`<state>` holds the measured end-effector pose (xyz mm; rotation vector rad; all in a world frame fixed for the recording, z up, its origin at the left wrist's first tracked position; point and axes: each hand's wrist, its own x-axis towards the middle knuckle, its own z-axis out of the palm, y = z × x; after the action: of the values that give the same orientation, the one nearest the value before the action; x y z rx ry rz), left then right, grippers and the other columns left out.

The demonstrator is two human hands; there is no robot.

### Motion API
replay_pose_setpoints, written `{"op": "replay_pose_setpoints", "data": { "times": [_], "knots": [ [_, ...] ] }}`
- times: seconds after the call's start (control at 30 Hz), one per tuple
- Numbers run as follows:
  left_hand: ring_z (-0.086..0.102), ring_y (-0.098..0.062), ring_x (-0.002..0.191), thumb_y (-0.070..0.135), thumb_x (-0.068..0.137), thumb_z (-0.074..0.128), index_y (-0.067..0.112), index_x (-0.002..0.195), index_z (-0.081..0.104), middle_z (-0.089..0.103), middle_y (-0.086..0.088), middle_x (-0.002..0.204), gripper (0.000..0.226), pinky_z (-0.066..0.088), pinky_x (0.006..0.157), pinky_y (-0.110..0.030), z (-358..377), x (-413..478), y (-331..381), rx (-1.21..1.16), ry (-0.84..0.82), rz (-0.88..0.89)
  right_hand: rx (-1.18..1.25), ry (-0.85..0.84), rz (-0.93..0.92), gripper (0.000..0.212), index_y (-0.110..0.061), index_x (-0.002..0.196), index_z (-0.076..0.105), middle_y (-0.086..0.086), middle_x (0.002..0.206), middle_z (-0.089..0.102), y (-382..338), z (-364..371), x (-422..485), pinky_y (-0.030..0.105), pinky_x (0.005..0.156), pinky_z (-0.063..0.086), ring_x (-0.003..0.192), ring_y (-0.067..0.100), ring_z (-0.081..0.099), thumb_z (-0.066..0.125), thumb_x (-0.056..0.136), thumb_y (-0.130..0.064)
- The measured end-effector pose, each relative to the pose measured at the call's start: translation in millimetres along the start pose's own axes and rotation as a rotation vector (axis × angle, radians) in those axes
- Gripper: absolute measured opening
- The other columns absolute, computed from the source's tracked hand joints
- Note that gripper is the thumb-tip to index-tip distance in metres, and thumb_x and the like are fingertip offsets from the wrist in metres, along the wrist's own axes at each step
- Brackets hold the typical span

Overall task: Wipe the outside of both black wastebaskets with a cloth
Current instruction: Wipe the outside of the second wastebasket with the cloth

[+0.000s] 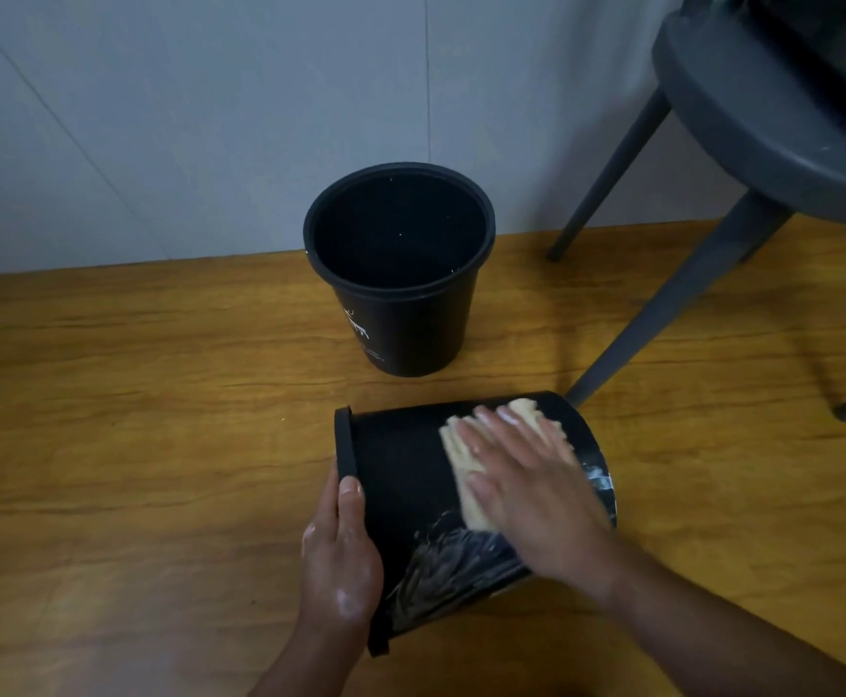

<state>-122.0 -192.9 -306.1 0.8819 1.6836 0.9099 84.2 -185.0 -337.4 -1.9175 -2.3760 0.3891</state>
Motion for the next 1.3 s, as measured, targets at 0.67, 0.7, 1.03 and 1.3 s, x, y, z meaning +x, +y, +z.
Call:
{"op": "replay_pose_setpoints", "data": {
  "times": [0.67,0.7,1.03,1.3],
  "knots": [
    [0.07,-0.019,0.094,0.045,0.105,0.034,0.048,0.112,0.064,0.074,0.002,0.099,0.031,0.058,0.082,-0.05,0,7,-4,-0.005,-0.011,0.079,0.082,0.084,-0.01,0.061,-0.033,0.161,0.017,-0.01,0.165,0.024,-12,14,-19,0.046,0.126,0.01,0.153,0.012,0.015,0.027,0.105,-0.056],
    [0.07,-0.017,0.097,0.045,0.105,0.034,0.05,0.117,0.063,0.074,0.004,0.102,0.032,0.058,0.084,-0.049,0,8,-5,0.001,-0.015,0.084,0.084,0.098,0.055,0.061,-0.033,0.161,0.018,-0.011,0.165,0.025,9,15,-24,0.046,0.126,0.011,0.153,0.011,0.014,0.025,0.105,-0.056],
    [0.069,-0.017,0.09,0.045,0.106,0.031,0.051,0.104,0.061,0.073,0.002,0.094,0.03,0.057,0.081,-0.048,5,2,-5,0.01,0.006,0.066,0.064,0.211,0.055,0.059,-0.019,0.158,0.031,0.001,0.162,0.034,-16,24,-22,0.048,0.126,0.009,0.152,0.023,0.025,0.031,0.106,-0.046],
    [0.07,-0.019,0.08,0.041,0.106,0.034,0.023,0.098,0.066,0.072,-0.004,0.083,0.038,0.055,0.072,-0.038,1,7,-6,0.017,0.007,0.057,0.048,0.119,-0.237,0.059,-0.027,0.162,0.019,-0.006,0.166,0.025,-72,27,-14,0.045,0.126,0.009,0.155,0.017,0.016,0.031,0.108,-0.05]
  ]
}}
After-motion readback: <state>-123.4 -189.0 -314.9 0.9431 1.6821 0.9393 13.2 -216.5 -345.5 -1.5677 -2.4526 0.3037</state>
